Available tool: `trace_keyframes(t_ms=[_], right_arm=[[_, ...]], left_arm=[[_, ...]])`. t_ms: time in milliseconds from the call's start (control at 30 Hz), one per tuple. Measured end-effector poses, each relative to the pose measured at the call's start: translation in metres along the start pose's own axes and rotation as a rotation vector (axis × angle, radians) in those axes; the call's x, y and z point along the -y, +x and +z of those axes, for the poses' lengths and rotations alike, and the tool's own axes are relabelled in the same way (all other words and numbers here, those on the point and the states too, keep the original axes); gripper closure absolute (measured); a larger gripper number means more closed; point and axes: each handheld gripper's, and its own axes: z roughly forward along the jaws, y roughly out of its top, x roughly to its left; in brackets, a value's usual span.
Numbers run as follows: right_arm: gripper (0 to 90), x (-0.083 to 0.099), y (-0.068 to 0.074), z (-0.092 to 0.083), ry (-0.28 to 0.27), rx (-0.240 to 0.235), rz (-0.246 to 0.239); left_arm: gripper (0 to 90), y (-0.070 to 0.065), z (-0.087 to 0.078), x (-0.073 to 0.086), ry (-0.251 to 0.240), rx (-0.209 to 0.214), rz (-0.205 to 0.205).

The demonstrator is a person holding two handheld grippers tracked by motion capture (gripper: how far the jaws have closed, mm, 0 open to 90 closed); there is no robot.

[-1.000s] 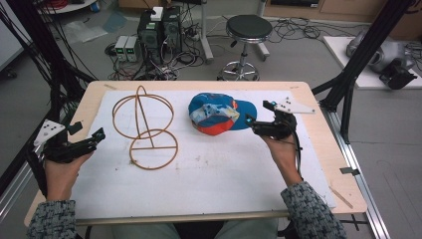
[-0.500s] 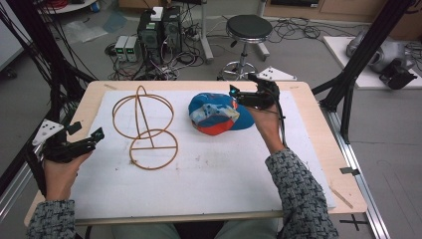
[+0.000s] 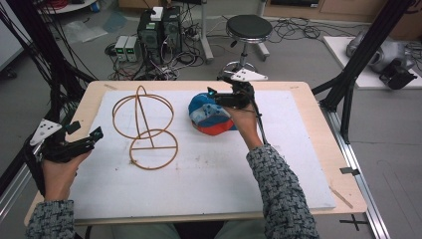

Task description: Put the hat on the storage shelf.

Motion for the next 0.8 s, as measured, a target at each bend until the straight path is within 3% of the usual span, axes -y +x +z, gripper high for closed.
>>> trace_keyframes(t_ms=[133,167,367,533,800], right_arm=[[24.1,0.008,0.004,0.013,0.043,-0.023,-0.011],[26.2,0.013,0.006,0.021,0.079,-0.029,-0.022],[34.5,0.025,0.005,0.033,0.148,-0.049,-0.023],[39.9,0.03,0.008,0.039,0.185,-0.059,-0.055],[44.8,0.038,0.004,0.046,0.221,-0.07,-0.022]], left_arm=[[16.1,0.0,0.001,0.0,0.003,0.002,-0.004],[16.1,0.0,0.001,0.0,0.002,0.002,-0.004],[16.1,0.001,0.001,0.0,0.002,0.001,-0.007],[16.1,0.001,0.001,0.0,0.0,0.0,-0.01],[16.1,-0.001,0.003,0.001,0.004,0.01,-0.01]])
